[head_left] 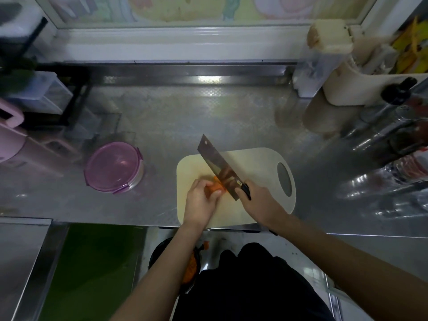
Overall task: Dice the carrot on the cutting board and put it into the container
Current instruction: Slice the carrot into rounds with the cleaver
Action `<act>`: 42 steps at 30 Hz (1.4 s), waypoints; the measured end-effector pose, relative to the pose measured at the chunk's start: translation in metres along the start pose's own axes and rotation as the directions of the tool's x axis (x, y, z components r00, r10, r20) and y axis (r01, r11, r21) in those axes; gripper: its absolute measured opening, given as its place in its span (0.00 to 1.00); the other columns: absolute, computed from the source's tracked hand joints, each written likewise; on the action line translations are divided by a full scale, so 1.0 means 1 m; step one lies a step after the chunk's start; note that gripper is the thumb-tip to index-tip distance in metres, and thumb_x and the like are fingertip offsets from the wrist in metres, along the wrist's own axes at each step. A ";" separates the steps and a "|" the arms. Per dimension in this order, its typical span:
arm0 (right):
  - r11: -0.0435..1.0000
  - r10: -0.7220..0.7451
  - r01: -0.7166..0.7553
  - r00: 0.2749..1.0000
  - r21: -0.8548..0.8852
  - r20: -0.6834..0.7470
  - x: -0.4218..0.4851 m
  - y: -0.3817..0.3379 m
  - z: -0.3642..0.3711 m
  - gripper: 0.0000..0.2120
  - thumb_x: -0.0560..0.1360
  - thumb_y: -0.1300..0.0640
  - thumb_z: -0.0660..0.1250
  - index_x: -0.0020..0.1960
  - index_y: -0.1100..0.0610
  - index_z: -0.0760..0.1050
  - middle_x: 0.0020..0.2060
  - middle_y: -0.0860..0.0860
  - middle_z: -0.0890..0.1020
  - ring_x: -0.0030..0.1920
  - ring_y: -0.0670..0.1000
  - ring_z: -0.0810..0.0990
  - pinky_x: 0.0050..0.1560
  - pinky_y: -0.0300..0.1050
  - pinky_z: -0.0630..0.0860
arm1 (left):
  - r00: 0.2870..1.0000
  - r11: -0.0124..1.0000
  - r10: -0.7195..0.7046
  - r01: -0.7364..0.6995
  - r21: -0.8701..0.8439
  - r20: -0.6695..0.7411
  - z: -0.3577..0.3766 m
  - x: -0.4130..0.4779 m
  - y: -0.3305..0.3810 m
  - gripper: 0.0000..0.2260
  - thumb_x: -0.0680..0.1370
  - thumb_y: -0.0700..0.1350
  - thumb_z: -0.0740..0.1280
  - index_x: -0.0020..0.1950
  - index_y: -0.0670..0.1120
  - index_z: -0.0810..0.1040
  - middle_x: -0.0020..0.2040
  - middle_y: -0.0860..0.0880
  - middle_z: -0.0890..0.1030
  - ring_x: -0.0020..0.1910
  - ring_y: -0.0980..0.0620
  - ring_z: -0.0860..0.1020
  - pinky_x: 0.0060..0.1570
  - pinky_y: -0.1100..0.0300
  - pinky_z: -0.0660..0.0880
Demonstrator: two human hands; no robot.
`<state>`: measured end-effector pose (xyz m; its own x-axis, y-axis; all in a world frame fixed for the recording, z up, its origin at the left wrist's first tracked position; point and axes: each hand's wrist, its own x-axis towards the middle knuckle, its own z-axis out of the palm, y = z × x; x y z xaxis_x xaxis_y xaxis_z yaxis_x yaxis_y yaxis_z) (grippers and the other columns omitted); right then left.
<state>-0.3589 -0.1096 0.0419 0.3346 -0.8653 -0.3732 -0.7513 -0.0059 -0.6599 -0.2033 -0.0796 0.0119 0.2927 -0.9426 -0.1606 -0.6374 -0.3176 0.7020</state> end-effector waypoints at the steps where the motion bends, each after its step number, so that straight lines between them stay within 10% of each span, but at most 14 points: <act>1: 1.000 -0.002 0.002 1.000 -0.009 0.001 0.000 -0.001 0.001 0.09 0.80 0.51 0.57 0.43 0.53 0.63 0.31 0.45 0.68 0.34 0.48 0.70 0.38 0.41 0.63 | 1.000 1.000 -0.002 0.002 0.004 0.002 0.000 0.001 0.000 0.07 0.73 0.44 0.71 0.48 0.44 0.78 0.46 0.53 0.73 0.46 0.52 0.75 0.46 0.71 0.64; 9: 0.999 -0.020 0.020 1.000 -0.029 0.009 -0.004 -0.008 0.001 0.17 0.81 0.53 0.56 0.64 0.61 0.68 0.39 0.51 0.74 0.42 0.53 0.73 0.41 0.40 0.62 | 1.000 1.000 -0.012 0.012 0.019 -0.002 0.000 0.008 -0.001 0.04 0.71 0.42 0.73 0.41 0.43 0.79 0.42 0.53 0.75 0.40 0.56 0.72 0.41 0.73 0.62; 21: 0.997 -0.059 0.059 0.998 -0.041 -0.018 -0.004 -0.012 0.001 0.16 0.81 0.55 0.57 0.64 0.65 0.68 0.33 0.41 0.66 0.33 0.40 0.66 0.36 0.37 0.58 | 0.998 0.999 -0.044 0.043 0.033 0.035 -0.002 0.013 -0.003 0.04 0.72 0.45 0.72 0.43 0.45 0.80 0.41 0.52 0.78 0.39 0.56 0.73 0.42 0.72 0.65; 26: 0.984 -0.039 0.039 0.999 -0.175 0.004 -0.002 -0.011 0.007 0.15 0.81 0.51 0.56 0.59 0.62 0.69 0.46 0.59 0.80 0.46 0.60 0.78 0.47 0.49 0.72 | 0.997 0.998 -0.056 0.056 0.014 0.044 -0.004 0.014 -0.001 0.04 0.72 0.44 0.72 0.43 0.44 0.81 0.43 0.49 0.81 0.39 0.56 0.73 0.41 0.72 0.64; 33: 0.979 -0.065 0.067 0.998 -0.194 0.015 0.007 -0.016 0.017 0.21 0.80 0.51 0.56 0.72 0.54 0.60 0.50 0.60 0.78 0.49 0.62 0.78 0.51 0.55 0.74 | 0.998 0.999 -0.049 0.049 0.007 0.043 -0.006 0.013 0.000 0.03 0.71 0.43 0.72 0.42 0.43 0.81 0.43 0.48 0.82 0.42 0.50 0.78 0.43 0.68 0.67; 42: 0.975 0.045 -0.026 0.996 -0.221 0.078 0.034 -0.043 0.022 0.15 0.81 0.54 0.54 0.59 0.64 0.68 0.56 0.61 0.75 0.56 0.62 0.76 0.52 0.50 0.70 | 0.999 0.999 0.004 -0.006 0.038 0.054 -0.002 0.015 -0.001 0.02 0.70 0.40 0.70 0.40 0.41 0.79 0.42 0.45 0.81 0.42 0.46 0.77 0.44 0.60 0.71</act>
<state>-0.3029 -0.1278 0.0430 0.3439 -0.8231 -0.4519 -0.8672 -0.0938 -0.4891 -0.1968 -0.0927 0.0103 0.2516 -0.9479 -0.1952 -0.6655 -0.3159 0.6762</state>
